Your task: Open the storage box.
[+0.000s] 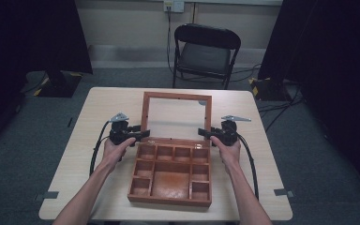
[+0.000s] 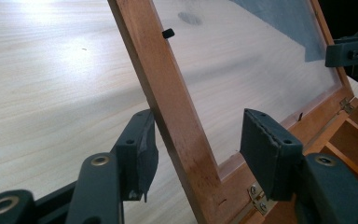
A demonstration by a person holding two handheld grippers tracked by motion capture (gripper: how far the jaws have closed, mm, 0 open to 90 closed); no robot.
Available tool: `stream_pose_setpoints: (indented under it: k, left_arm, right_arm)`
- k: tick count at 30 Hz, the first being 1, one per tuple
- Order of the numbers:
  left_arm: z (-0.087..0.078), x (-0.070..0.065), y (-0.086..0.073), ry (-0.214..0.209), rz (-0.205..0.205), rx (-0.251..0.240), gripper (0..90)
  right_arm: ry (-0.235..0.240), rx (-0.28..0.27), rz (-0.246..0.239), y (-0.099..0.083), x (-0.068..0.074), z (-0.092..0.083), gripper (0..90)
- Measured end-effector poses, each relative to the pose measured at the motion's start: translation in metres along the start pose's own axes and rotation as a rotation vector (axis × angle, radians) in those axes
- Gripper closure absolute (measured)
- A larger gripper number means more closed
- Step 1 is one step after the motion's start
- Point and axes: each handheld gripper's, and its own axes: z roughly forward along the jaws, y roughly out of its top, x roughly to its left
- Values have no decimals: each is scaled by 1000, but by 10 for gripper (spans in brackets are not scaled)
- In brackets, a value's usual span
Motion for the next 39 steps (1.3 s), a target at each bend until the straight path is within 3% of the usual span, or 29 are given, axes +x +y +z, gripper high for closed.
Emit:
stream_pose_setpoints:
  k: [6,18,24,34,37,39]
  left_arm:
    - [4,1,-2,2,-5,33,410]
    - [11,5,-7,-22,-44,69,329]
    - [13,7,-9,-34,-70,69,324]
    - [16,10,-10,-37,-113,93,304]
    - [16,8,-10,-16,-87,97,274]
    - [16,7,-9,-21,-82,107,258]
  right_arm:
    - [-24,29,-9,-2,2,6,406]
    - [-37,79,40,-8,1,18,293]
    - [-58,91,26,-8,0,18,277]
    - [-80,108,42,-10,-2,20,254]
    - [-94,123,44,-10,-2,19,233]
    - [-79,150,90,-13,-7,20,232]
